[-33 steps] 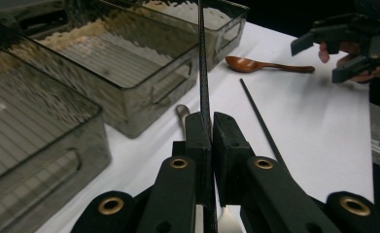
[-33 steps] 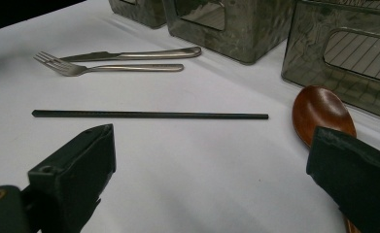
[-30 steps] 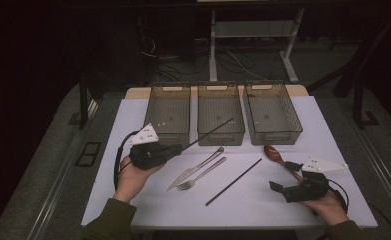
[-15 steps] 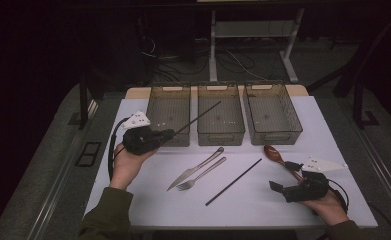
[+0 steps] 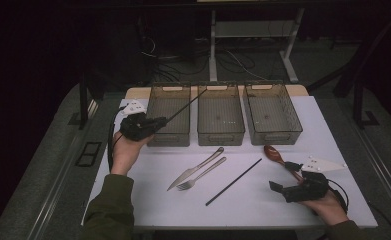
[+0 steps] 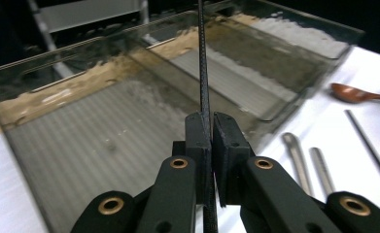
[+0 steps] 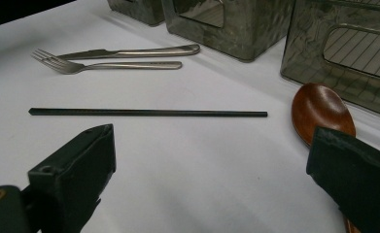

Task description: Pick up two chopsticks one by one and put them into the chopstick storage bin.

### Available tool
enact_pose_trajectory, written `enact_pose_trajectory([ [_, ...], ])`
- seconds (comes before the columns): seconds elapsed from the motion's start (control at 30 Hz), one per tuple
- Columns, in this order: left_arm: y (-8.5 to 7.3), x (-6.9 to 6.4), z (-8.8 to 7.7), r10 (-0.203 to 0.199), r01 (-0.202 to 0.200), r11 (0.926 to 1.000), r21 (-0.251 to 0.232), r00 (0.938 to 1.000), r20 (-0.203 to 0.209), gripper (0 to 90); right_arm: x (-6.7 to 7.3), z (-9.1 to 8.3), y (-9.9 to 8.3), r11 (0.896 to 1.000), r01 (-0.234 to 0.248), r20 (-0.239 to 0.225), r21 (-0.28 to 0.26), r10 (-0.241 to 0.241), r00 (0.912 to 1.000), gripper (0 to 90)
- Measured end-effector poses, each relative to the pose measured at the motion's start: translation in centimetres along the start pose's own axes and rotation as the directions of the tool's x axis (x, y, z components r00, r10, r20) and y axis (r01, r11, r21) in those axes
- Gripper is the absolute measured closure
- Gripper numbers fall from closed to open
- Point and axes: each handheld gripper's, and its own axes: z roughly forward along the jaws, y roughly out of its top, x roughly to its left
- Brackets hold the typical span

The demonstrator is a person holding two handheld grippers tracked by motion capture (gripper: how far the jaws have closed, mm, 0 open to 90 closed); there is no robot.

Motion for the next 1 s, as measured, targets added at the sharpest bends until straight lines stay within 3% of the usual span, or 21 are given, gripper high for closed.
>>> enact_pose_trajectory([
  [0.23, -0.2, 2.0, 0.7, -0.039, 0.039, 0.9993, -0.001, 0.9978, -0.054, 84.8, 0.0, 0.1, 0.0, 1.0, 0.001, 0.0, 0.004, -0.001, 1.0, 3.2],
  [0.47, -0.9, 3.7, 1.8, -0.067, 0.07, 0.9973, 0.023, 0.9903, -0.121, 84.8, 0.0, 0.1, -0.1, 1.0, -0.001, 0.001, 0.004, 0.001, 1.0, 3.2],
  [1.0, -1.9, 4.1, 3.5, -0.073, 0.087, 0.9934, 0.075, 0.9835, -0.166, 84.8, -0.1, 0.0, -0.1, 1.0, -0.004, 0.001, 0.003, 0.004, 1.0, 3.2],
])
